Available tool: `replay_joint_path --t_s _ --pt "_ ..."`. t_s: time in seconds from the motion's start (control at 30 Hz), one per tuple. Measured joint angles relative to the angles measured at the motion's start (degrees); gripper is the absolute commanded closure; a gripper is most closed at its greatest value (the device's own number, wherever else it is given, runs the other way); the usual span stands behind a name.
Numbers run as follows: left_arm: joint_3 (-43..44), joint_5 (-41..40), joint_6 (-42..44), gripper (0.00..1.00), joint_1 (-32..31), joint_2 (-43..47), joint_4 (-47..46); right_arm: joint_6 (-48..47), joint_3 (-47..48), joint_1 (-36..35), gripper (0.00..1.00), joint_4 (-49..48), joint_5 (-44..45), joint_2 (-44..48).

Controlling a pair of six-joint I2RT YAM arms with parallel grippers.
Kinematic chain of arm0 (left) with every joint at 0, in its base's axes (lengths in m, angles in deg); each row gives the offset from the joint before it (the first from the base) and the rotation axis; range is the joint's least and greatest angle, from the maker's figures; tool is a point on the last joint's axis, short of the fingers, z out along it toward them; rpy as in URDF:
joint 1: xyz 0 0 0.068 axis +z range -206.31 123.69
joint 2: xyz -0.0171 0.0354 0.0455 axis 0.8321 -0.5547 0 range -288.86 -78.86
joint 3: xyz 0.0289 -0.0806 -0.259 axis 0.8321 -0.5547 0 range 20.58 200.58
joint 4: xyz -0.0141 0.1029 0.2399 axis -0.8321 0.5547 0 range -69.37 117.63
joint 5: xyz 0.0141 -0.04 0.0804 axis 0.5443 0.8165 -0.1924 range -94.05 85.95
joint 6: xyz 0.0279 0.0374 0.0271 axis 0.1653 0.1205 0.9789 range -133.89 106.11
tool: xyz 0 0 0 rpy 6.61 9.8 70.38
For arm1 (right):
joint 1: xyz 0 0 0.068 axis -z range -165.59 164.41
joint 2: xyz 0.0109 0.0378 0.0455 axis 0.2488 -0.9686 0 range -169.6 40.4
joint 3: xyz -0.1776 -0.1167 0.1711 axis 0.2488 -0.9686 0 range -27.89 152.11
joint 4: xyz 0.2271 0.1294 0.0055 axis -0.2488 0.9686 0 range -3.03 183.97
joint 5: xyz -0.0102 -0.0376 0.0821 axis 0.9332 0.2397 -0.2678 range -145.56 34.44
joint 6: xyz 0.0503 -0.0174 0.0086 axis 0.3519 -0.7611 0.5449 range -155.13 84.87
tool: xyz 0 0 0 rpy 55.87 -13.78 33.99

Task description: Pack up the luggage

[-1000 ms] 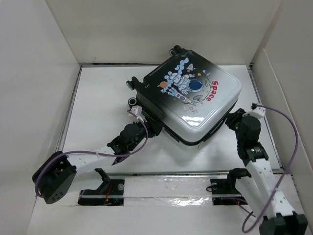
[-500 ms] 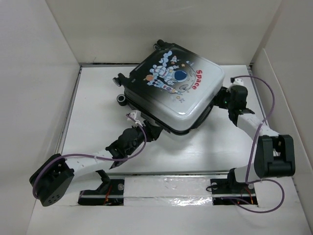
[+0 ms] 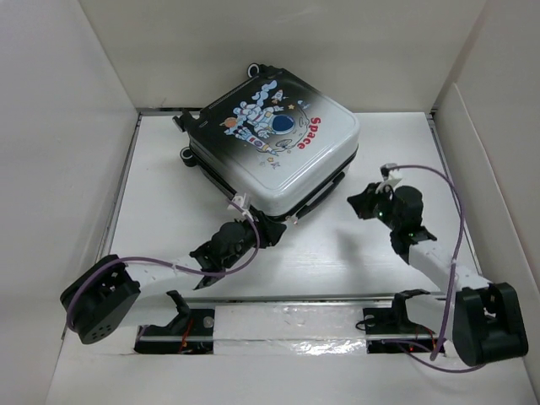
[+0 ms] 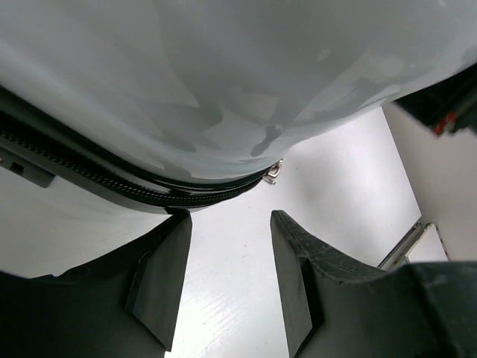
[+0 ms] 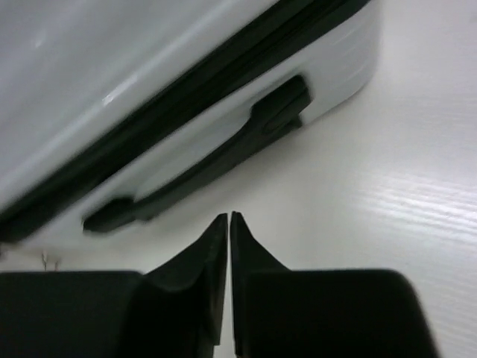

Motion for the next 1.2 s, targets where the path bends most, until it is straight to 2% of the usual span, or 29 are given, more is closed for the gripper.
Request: replay_joint_path --t_s 0.07,0.13,0.17,0.23,0.27,0.33,0.43,0.47,0.57,0.73,0.9,1.0,1.03,1.13,1.17,1.2 --pt "0.6 0.0 0.3 0.56 -0.2 -0.2 0.4 -0.3 -4.5 -3.7 0.95 -1.2 -1.9 3.5" --pt "1.5 0.1 0.7 0.56 -0.4 -0.6 1.3 -1.2 -7.1 -9.9 0.91 -1.3 -3.7 5.4" --pt "1.9 0.2 0.8 0.56 -0.4 -1.0 1.7 -1.7 -7.6 -13.3 0.78 -1.2 -4.3 5.9" --pt "2.4 0.3 1.0 0.57 -0.6 -1.5 2.1 -3.0 -7.8 -19.1 0.59 -1.3 -4.8 6.7" --pt "2.4 0.4 1.0 0.59 -0.6 -1.6 2.2 -3.7 -7.8 -21.2 0.44 -1.8 -5.0 7.0" --pt "2.4 0.3 1.3 0.6 -0.6 -1.6 2.5 -4.9 -7.8 -24.2 0.35 -2.8 -4.9 7.0" --pt "2.4 -0.3 1.6 0.73 -0.6 -0.3 3.9 -6.5 -6.5 -26.7 0.33 -4.7 -5.0 3.5" --pt "2.2 -0.6 1.7 0.78 -0.6 1.0 4.6 -7.0 -5.3 -27.5 0.32 -4.8 -5.0 1.2" --pt "0.7 -2.5 2.0 0.85 -0.3 6.7 6.3 -8.0 -2.0 -29.3 0.32 -6.0 -4.8 -5.2" --pt "-0.5 -4.1 2.6 0.87 3.3 13.2 8.9 -8.1 0.8 -30.7 0.32 -9.3 -4.4 -12.1" --pt "-1.0 -2.9 3.8 0.87 8.2 11.4 10.4 -8.0 3.3 -30.9 0.32 -12.1 -3.0 -16.6" --pt "-1.0 -2.0 4.6 0.87 8.9 9.0 10.5 -7.3 3.8 -31.1 0.35 -12.5 -2.9 -18.8" --pt "-1.0 -1.7 4.9 0.87 9.1 8.3 10.2 -7.0 3.8 -31.2 0.38 -12.7 -2.9 -19.6" --pt "-0.7 -0.8 5.3 0.88 9.2 6.4 9.1 -6.1 3.9 -32.0 0.64 -14.3 -2.9 -21.8" --pt "-0.4 -0.7 5.4 0.88 9.2 5.4 8.7 -6.2 3.9 -32.1 0.79 -14.6 -2.8 -22.1" --pt "0.0 -0.4 5.5 0.88 9.2 4.5 8.2 -5.9 3.9 -32.2 0.85 -15.1 -2.7 -22.3"
